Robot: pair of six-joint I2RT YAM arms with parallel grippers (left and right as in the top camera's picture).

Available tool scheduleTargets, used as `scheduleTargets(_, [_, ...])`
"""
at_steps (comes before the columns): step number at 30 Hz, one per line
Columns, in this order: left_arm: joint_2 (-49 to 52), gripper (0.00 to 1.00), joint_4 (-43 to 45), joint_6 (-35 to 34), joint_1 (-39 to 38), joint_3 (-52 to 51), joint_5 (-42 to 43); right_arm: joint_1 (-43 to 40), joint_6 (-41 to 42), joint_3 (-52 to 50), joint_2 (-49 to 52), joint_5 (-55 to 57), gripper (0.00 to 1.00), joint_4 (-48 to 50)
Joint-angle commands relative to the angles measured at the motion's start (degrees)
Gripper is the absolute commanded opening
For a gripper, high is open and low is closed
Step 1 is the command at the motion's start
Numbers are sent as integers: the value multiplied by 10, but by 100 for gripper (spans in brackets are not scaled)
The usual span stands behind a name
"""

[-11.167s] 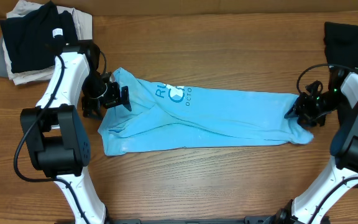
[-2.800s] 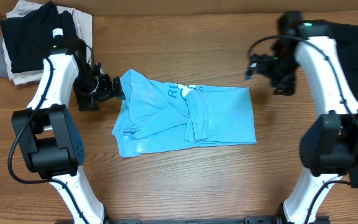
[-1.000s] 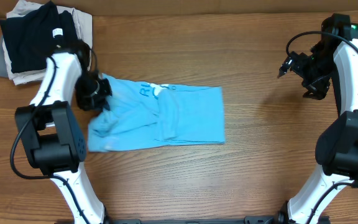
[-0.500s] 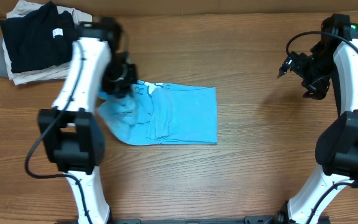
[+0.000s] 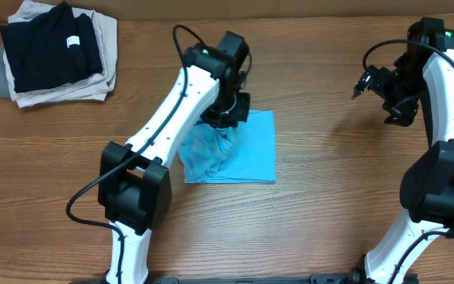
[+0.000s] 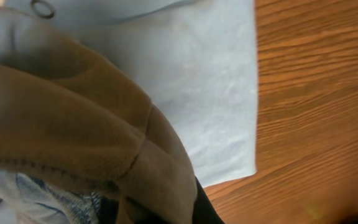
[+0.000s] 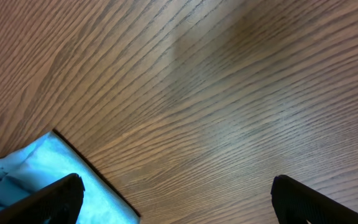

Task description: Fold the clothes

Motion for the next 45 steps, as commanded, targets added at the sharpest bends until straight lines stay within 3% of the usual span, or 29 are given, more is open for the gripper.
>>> scheduleTargets(1, [-5, 4, 11, -30, -5, 15, 12, 1, 1, 10, -15, 1, 100, 1])
scheduleTargets(8, [-5, 12, 30, -29, -13, 11, 11, 1, 1, 10, -15, 1, 100, 1])
scheduleTargets(14, [0, 6, 50, -35, -27, -8, 16, 1, 1, 10, -15, 1, 100, 1])
scheduleTargets(23, [28, 9, 57, -40, -62, -9, 16, 1, 1, 10, -15, 1, 100, 1])
scheduleTargets(30, [69, 26, 53, -42, -102, -9, 31, 1, 1, 10, -15, 1, 100, 1])
scheduleTargets(37, [81, 26, 50, -40, -123, -3, 37, 1, 1, 10, -15, 1, 100, 1])
scheduleTargets(41, [80, 18, 11, -5, -123, 49, 30, 1, 1, 10, -15, 1, 100, 1])
scheduleTargets(45, [80, 26, -80, -6, -114, 151, -54, 1, 1, 10, -15, 1, 100, 1])
